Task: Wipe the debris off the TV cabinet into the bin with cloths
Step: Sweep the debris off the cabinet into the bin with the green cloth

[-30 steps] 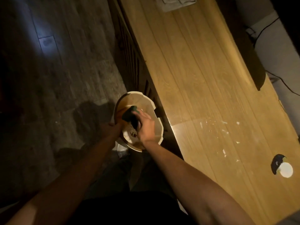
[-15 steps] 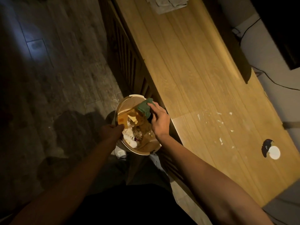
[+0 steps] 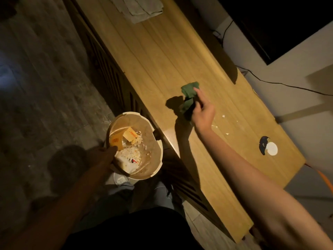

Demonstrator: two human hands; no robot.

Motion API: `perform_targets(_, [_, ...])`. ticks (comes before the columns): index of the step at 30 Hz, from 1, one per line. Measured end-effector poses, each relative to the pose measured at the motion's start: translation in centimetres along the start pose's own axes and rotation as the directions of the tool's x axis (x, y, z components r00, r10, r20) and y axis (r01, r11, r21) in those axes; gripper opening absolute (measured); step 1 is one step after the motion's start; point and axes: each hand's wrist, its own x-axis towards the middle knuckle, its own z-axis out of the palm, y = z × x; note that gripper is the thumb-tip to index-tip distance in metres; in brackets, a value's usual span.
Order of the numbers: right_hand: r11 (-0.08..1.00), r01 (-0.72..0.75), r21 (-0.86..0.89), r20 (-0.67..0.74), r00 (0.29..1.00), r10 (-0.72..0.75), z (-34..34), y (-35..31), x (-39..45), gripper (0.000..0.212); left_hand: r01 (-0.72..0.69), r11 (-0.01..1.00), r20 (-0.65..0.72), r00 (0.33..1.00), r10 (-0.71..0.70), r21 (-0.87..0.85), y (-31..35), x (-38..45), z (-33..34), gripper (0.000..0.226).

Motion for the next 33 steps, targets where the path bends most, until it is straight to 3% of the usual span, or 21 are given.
perform_targets(4, [0.992, -0.088, -0.09, -0.053, 0.995, 0.083, -6.2, 4.8, 7.4, 0.052, 0.013, 1.0, -0.032, 0.999, -0.014, -0.021, -1.5, -0.5, 1.1, 0.036])
perform_targets(8, [0.936, -0.093, -0.34, -0.047, 0.995, 0.082, -11.6, 10.3, 13.8, 0.056, -0.007, 0.984, -0.203, 0.978, 0.043, 0.176, -3.1, -0.7, 2.0, 0.047])
perform_targets(12, [0.881, -0.058, -0.47, -0.006, 0.998, 0.063, -14.3, 14.6, 18.2, 0.059, 0.02, 0.998, -0.171, 0.985, -0.01, 0.059, -5.7, -0.4, 2.2, 0.028])
perform_targets(14, [0.863, -0.117, -0.492, 0.014, 0.99, 0.142, -14.5, 16.0, 19.5, 0.058, 0.034, 0.999, -0.133, 0.99, -0.034, 0.0, -6.5, -0.5, 2.2, 0.007])
perform_targets(16, [0.849, -0.129, -0.513, 0.039, 0.984, 0.174, -14.3, 16.7, 20.0, 0.052, 0.044, 0.998, -0.104, 0.994, -0.047, -0.033, -6.6, -1.3, 2.3, 0.011])
perform_targets(19, [0.845, -0.016, -0.535, 0.087, 0.993, 0.074, -14.3, 17.3, 20.0, 0.04, 0.05, 0.997, -0.074, 0.996, -0.054, -0.05, -6.6, -2.1, 2.7, 0.017])
perform_targets(22, [0.833, 0.111, -0.542, 0.17, 0.985, -0.021, -14.8, 18.4, 20.1, 0.042, 0.057, 0.997, -0.042, 0.997, -0.06, -0.054, -6.6, -2.7, 2.9, 0.016])
perform_targets(27, [0.873, 0.09, -0.48, 0.163, 0.986, -0.012, -13.9, 19.5, 19.6, 0.044, 0.028, 1.0, -0.024, 0.999, -0.028, -0.011, -6.8, -3.0, 2.8, 0.002])
perform_targets(33, [0.885, 0.071, -0.46, 0.121, 0.993, -0.017, -11.8, 19.0, 16.0, 0.044, -0.016, 0.996, -0.038, 0.999, 0.019, 0.085, -5.9, -2.7, 2.4, 0.026])
